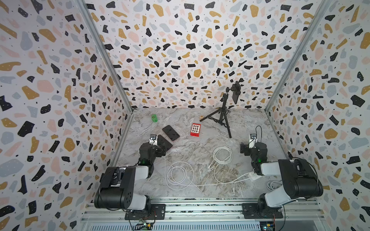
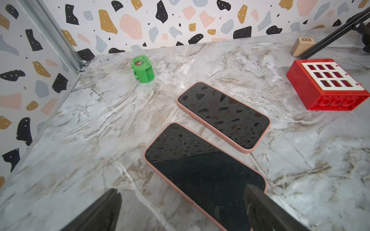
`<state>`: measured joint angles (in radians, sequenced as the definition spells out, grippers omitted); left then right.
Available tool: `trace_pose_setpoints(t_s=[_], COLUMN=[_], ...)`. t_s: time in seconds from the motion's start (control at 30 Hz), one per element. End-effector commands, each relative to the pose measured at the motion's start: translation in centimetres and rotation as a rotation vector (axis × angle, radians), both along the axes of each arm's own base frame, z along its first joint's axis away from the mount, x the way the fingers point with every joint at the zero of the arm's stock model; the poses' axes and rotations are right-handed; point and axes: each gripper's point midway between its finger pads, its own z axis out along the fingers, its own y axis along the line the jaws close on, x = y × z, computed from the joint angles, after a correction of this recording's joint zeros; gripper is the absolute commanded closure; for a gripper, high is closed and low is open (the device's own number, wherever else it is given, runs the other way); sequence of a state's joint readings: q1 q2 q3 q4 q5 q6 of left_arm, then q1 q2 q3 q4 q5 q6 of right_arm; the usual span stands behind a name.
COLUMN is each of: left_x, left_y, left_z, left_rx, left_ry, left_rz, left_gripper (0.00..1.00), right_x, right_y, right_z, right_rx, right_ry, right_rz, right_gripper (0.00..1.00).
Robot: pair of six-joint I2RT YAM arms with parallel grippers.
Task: Plug the charging cable into the phone
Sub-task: Pick up the charging cable from the center of the board.
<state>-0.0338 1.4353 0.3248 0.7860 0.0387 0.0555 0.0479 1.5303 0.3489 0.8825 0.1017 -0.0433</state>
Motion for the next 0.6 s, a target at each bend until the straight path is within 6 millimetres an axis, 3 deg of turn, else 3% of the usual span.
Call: trace_pose_setpoints(t_s=[0.0,0.57], left_x=[0.78,0.8], left_y=[0.24,0.23], left_z=[1.42,1.25], left_rx=[-0.005,0.014], left_ry=[-0.046,-0.038], left_rz=[0.015,0.026], left_gripper=[0.0,0.0], right_x=[0.15,0.14], right_y=[0.0,0.03], right_z=[0.74,0.71], right_rx=[0.008,0.008], right_ry=[-0.022,-0.02], right_rz=[-0.004,-0.003], right_gripper=[0.0,0.0])
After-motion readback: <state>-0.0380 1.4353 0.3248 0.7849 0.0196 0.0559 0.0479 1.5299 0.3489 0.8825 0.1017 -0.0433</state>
